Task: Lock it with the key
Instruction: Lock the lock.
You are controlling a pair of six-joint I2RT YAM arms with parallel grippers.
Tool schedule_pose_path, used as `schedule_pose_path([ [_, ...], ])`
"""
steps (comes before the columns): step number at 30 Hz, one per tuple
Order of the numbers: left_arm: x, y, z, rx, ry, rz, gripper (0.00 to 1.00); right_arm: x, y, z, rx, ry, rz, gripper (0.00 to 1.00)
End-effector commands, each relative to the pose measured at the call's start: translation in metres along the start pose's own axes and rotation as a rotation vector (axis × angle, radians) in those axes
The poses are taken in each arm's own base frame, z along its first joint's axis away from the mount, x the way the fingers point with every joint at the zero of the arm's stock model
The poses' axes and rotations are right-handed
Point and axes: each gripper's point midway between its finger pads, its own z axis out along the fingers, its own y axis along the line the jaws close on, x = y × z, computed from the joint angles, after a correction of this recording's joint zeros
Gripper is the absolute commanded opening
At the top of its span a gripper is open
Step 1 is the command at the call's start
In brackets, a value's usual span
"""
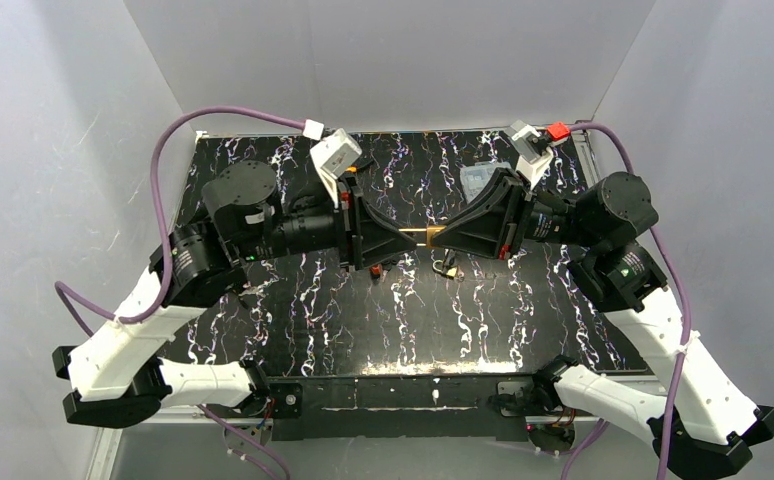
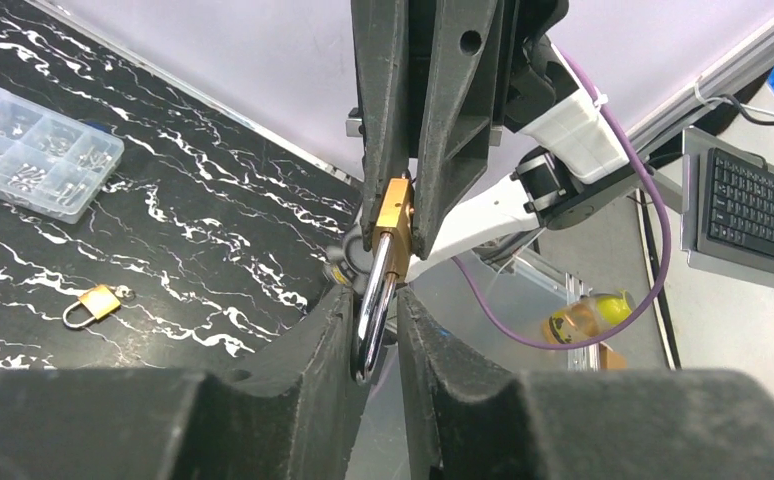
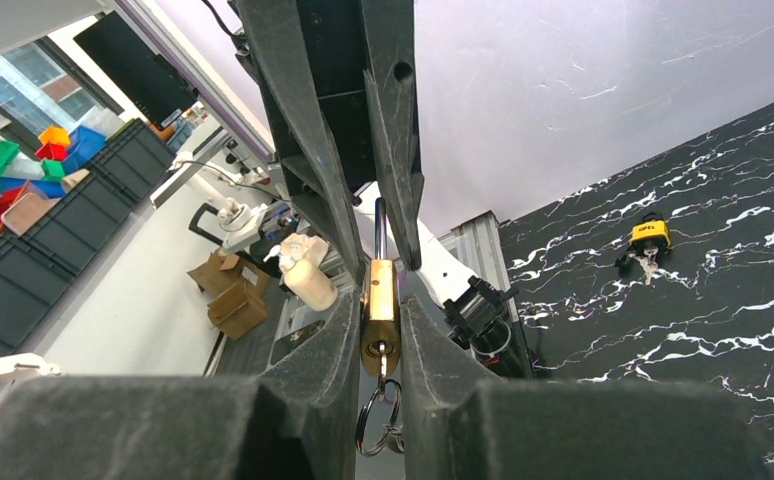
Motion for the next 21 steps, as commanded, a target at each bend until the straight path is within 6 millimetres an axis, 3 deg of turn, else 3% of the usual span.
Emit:
schedule_pose_path([
  [1, -0.014, -0.001, -0.017, -0.028, -0.064, 0.039, 0.23, -0.007, 0.009, -0.003, -0.019, -0.032, -0.047, 0.01],
  [7, -0.011, -0.002, -0.012, -0.013, -0.052, 0.033, 0.20, -0.008, 0.009, -0.001, -0.027, -0.029, -0.039, 0.01],
  [11, -0.008, -0.002, -0.008, -0.004, -0.033, 0.028, 0.14, -0.007, 0.009, -0.001, -0.026, -0.029, -0.038, 0.01],
  [15, -0.008, -0.001, -0.006, -0.005, -0.034, 0.025, 0.00, -0.007, 0.009, -0.002, -0.028, -0.028, -0.038, 0.01],
  [18, -0.012, 0.003, -0.007, -0.037, -0.059, 0.018, 0.00, -0.004, 0.006, -0.001, -0.023, -0.020, -0.030, 0.02],
  [19, -0.014, 0.007, -0.009, -0.058, -0.071, 0.012, 0.00, -0.003, 0.006, -0.002, -0.023, -0.019, -0.030, 0.06],
  [21, -0.018, 0.012, -0.014, -0.094, -0.099, 0.009, 0.00, -0.002, 0.005, -0.003, -0.014, -0.023, -0.039, 0.30],
])
